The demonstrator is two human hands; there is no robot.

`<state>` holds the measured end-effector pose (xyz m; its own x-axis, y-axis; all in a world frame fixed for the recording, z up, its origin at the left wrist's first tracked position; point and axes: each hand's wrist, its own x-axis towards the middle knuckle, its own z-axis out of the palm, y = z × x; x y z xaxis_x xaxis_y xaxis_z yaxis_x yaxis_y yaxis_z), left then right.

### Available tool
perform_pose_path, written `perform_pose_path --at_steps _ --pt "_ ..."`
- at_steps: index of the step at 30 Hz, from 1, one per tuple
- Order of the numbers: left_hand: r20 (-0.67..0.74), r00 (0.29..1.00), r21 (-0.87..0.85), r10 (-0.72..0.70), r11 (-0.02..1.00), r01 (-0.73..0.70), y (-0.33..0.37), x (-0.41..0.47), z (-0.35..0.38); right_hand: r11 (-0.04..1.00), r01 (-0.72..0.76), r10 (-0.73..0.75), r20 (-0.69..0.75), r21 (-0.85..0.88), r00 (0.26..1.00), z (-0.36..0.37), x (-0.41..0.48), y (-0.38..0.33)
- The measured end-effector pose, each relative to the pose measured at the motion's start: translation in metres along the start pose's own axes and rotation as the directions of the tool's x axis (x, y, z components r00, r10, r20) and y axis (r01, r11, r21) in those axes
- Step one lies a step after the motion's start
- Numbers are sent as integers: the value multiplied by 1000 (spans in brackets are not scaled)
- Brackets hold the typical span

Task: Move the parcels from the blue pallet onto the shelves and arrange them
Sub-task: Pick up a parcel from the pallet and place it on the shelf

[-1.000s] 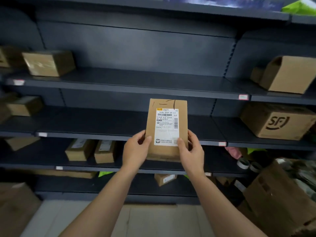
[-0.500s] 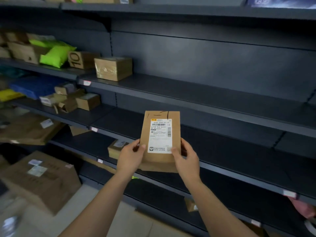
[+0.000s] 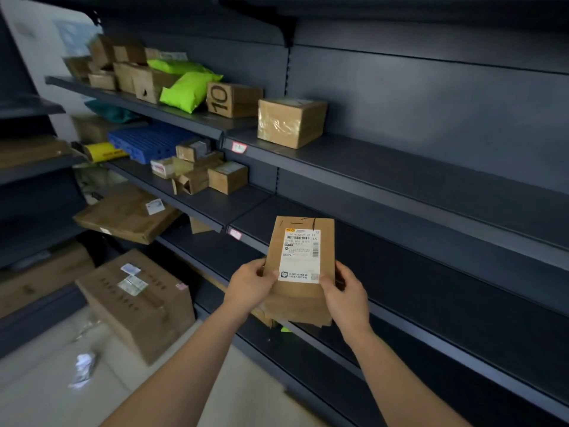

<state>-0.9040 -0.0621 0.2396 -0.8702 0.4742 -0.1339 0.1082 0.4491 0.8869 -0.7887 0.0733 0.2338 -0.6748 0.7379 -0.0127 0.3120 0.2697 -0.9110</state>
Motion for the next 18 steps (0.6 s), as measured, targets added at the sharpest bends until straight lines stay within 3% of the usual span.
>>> perform_pose_path --at_steps 10,18 --pt "75 997 101 -29 995 22 -34 128 -59 990 -128 126 -34 -61 991 105 88 -25" --pt "126 992 114 -13 994 -2 -39 238 -71 989 -146 145 -27 -38 989 151 176 -29"
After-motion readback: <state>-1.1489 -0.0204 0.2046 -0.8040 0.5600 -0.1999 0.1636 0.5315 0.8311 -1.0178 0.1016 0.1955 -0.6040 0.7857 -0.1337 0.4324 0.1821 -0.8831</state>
